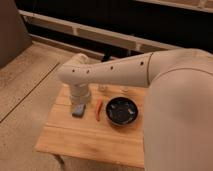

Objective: Knock the bottle over

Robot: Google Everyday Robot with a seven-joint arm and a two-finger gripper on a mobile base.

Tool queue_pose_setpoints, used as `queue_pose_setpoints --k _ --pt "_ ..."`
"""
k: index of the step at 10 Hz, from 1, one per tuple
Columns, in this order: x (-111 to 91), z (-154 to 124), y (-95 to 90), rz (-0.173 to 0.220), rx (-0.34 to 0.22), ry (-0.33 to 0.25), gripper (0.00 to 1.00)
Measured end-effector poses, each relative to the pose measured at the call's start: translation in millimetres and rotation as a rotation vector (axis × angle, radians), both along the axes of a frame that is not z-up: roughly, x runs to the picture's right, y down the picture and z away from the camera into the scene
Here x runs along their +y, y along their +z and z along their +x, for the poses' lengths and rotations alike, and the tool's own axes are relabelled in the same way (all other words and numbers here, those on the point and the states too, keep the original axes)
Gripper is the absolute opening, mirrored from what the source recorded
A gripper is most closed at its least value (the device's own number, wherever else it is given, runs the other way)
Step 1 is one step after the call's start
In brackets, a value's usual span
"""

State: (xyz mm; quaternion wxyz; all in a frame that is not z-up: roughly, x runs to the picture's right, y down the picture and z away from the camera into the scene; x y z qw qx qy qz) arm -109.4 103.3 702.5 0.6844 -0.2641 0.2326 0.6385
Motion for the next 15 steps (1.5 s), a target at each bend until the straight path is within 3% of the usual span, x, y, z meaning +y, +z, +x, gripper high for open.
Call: queue_pose_setpoints --k 8,10,12,13,15 --pt "-0.5 -0.1 0.5 0.003 -0.001 -0.002 0.65" --pt "-12.4 -2.5 6.8 0.060 -0.002 0.001 0.65" --pt "-40.6 -5.3 21.8 0.196 -0.009 0.019 0.65" --pt "-47.2 -5.5 25.8 0.234 -0.018 0.037 0.65" --pt "-56.6 -8.7 30.1 0.304 -0.084 0.132 0.65"
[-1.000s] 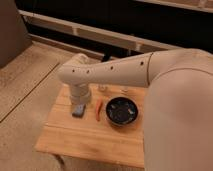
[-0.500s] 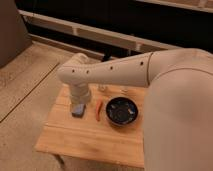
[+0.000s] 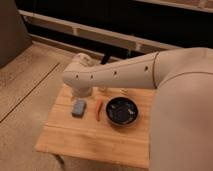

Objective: Knock the bottle over

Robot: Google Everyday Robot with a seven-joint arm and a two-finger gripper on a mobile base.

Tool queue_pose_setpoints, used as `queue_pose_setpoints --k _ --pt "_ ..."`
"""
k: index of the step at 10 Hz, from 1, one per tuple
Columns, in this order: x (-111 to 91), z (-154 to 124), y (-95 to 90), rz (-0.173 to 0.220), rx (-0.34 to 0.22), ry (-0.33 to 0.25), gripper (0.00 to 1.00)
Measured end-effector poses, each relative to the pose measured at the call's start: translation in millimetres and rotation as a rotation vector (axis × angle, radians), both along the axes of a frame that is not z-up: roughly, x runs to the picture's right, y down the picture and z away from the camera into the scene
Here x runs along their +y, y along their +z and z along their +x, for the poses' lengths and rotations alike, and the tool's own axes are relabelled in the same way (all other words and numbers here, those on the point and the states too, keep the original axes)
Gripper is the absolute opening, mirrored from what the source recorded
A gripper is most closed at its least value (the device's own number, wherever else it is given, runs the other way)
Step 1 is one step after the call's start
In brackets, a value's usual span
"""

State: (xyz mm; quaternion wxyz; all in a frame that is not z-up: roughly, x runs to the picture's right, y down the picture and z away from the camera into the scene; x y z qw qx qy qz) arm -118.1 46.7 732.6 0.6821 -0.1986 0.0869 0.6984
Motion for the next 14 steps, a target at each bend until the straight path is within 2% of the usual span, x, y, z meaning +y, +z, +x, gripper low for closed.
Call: queue_pose_setpoints --k 1,3,5,6,8,10,12,14 --pt "-2.0 -4.4 -1.3 0.019 -0.054 0.048 0.65" --pt "-2.8 -12.3 -9.9 0.050 -0.215 0.163 0.65" --pt "-5.5 -16.5 -18.9 0.074 -0.309 0.236 0.65" --pt "-6.7 -17.2 -21.0 0.080 -0.327 0.251 0.65" --pt "-6.6 -16.7 -18.0 0.088 -0.325 0.234 0.65" --pt "-18.3 -8.9 4.6 0.138 -0.313 0.183 0.65" --pt "-31.1 -1.3 26.5 0.167 -0.312 0.173 0.65" --pt "-40.5 4.8 39.9 0.180 -0.317 0.182 0.65"
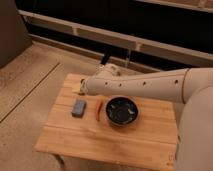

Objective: Knock the bottle over

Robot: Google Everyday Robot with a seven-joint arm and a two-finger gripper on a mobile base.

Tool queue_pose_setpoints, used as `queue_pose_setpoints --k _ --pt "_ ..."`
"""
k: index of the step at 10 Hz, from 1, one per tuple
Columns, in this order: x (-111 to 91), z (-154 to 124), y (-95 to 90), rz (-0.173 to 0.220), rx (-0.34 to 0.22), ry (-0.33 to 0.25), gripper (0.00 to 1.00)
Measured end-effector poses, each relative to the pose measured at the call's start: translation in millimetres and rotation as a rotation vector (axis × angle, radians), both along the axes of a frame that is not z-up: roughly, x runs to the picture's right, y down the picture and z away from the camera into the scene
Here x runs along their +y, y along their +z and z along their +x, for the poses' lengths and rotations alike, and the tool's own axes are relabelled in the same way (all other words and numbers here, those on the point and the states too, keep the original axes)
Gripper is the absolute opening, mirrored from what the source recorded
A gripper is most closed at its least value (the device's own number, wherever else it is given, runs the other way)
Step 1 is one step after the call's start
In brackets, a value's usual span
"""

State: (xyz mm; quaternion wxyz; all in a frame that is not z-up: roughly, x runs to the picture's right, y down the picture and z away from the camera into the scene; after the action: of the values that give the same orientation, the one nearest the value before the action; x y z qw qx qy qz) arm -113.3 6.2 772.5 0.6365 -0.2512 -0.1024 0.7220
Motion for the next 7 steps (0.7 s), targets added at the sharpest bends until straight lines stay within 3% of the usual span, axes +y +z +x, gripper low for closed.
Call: queue_pose_setpoints --k 4,7 --pt "-20.8 26.6 26.4 -0.003 -0.008 0.069 0.65" --pt "-35.0 55.0 57.2 -0.027 0.031 0.080 0.65"
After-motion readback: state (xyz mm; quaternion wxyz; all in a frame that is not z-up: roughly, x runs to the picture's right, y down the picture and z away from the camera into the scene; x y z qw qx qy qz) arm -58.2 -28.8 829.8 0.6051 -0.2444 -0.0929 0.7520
